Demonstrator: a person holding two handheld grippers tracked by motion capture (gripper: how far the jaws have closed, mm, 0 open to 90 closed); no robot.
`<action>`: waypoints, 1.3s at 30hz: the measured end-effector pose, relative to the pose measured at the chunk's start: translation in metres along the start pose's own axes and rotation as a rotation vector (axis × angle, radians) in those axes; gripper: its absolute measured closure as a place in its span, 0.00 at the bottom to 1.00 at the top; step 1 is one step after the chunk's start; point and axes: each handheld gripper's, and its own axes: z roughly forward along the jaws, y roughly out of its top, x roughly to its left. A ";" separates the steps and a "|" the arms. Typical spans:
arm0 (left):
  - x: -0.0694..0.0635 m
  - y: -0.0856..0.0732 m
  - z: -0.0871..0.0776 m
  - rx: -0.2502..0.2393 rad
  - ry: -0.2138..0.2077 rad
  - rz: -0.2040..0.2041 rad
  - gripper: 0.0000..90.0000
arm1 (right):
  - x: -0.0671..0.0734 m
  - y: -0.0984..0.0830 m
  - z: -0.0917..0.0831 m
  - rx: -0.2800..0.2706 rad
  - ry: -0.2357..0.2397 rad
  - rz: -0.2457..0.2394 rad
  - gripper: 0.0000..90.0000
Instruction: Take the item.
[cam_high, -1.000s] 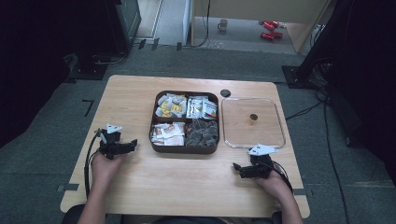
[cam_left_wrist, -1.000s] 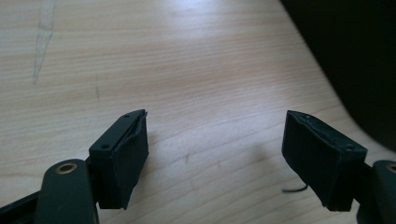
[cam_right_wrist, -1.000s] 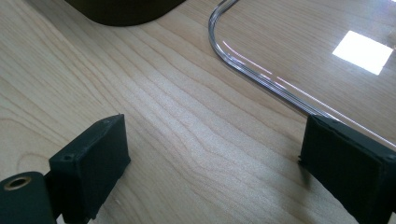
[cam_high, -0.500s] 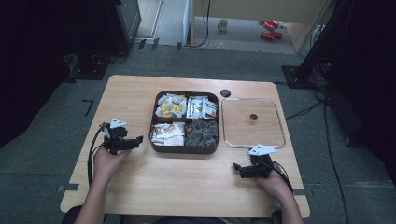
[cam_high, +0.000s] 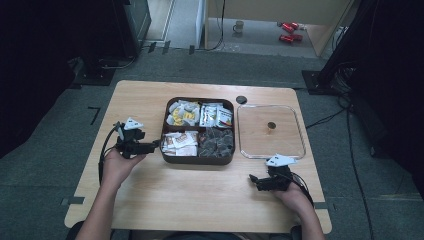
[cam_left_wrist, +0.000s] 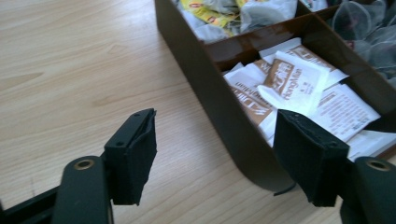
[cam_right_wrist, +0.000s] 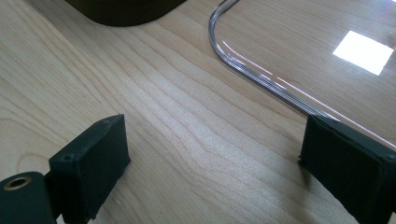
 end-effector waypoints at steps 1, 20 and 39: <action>0.000 0.000 0.000 0.000 0.000 0.000 0.36 | 0.000 0.000 0.000 0.000 0.000 0.000 0.09; -0.019 0.025 0.011 0.035 -0.038 0.085 0.39 | 0.000 0.000 0.000 -0.001 0.000 0.000 0.09; -0.026 0.039 0.034 0.136 -0.096 0.150 0.54 | 0.000 0.000 0.000 -0.002 0.000 0.001 0.09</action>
